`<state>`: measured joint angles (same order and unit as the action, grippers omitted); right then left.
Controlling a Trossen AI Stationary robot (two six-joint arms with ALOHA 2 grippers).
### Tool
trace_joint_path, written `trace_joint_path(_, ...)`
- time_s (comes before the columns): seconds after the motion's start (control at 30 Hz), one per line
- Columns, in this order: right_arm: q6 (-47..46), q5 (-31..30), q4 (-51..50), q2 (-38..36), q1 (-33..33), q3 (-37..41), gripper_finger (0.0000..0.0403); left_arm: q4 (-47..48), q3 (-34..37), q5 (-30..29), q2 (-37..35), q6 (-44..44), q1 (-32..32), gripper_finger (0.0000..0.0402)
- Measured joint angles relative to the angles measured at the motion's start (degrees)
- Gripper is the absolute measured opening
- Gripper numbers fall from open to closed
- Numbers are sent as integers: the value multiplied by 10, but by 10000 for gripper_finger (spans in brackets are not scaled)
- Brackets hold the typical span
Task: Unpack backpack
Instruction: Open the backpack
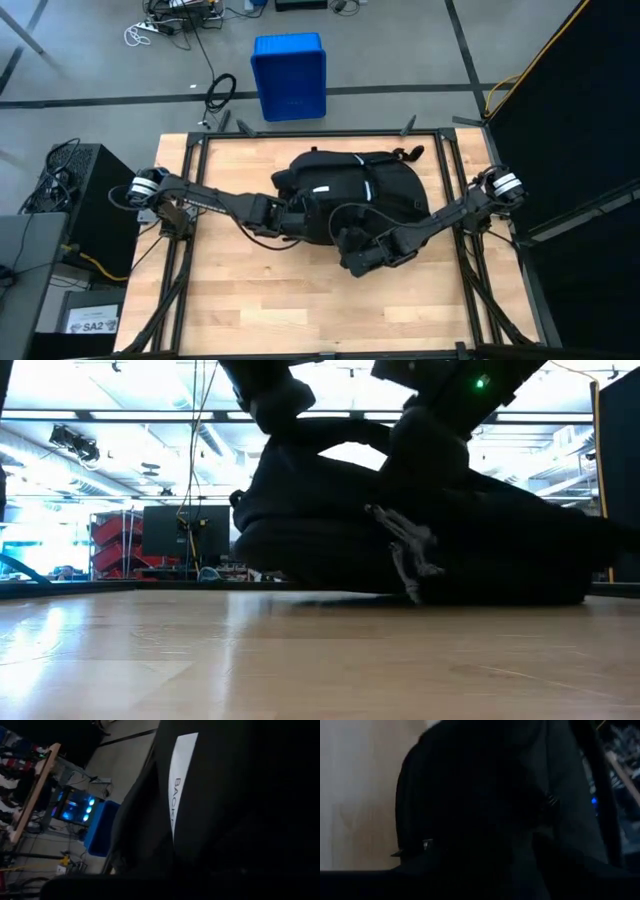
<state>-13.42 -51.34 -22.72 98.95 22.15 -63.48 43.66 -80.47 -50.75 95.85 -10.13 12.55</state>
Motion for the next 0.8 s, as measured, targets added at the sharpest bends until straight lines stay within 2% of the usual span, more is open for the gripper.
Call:
trace_joint_path(0.23,-19,36,-34,3,-28,0,176,-1,0,42,0,-11,32,6)
trace_joint_path(0.33,-15,35,-37,3,-27,0,131,8,0,47,0,-7,41,6)
trace_joint_path(0.5,-1,24,-37,3,-26,0,24,51,0,53,0,8,43,6)
trace_joint_path(0.53,0,23,-35,3,-26,0,13,57,0,53,0,7,44,6)
trace_joint_path(0.67,0,13,-34,3,-26,0,10,68,-1,40,0,12,44,8)
trace_joint_path(0.8,1,10,-33,3,-26,0,4,74,-1,18,0,66,44,36)
